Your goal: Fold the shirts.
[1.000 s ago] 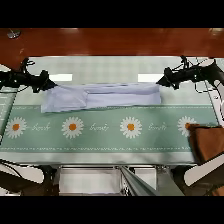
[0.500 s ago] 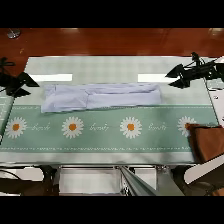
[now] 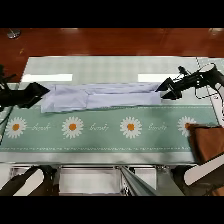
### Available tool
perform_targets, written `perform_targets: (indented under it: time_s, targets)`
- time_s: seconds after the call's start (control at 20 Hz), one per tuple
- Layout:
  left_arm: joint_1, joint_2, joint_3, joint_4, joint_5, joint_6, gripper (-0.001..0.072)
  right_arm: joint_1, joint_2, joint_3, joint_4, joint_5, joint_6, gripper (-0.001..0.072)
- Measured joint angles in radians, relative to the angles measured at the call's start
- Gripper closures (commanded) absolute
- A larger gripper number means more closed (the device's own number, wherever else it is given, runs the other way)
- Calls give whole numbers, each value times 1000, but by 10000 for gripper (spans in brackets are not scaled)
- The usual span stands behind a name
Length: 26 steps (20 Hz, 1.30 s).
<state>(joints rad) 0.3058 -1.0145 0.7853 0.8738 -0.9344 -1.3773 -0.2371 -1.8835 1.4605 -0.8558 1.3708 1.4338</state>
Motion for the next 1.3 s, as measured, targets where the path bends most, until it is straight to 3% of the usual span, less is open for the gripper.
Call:
perform_targets:
  time_s: [0.05, 0.1, 0.15, 0.2, 0.5, 0.85, 1.05, 1.3]
  targets:
    - [-43, 10, -19, -17, 5, 5, 12, 22, -8, -2, 19, -5, 2, 174]
    - [-90, 14, -32, -40, 21, 10, 35, 43, -14, -3, 19, -13, 3, 434]
    - [-134, 13, -38, -61, 33, 13, 315, 65, -22, -1, 7, -24, 2, 691]
    - [-180, 4, -39, -74, 46, 16, 700, 84, -23, 8, -13, -27, -1, 686]
    - [-426, -92, 50, -130, 119, 66, 691, 117, 147, 35, -67, -26, -31, 686]
    - [-713, -387, 286, -134, 248, 78, 692, 119, 627, -231, -204, -45, -29, 686]
    - [-870, -616, 481, -135, 227, 27, 691, 120, 883, -398, -222, -61, 13, 686]
    - [-1040, -833, 690, -134, 155, -47, 691, 120, 1017, -459, -229, -74, 48, 686]
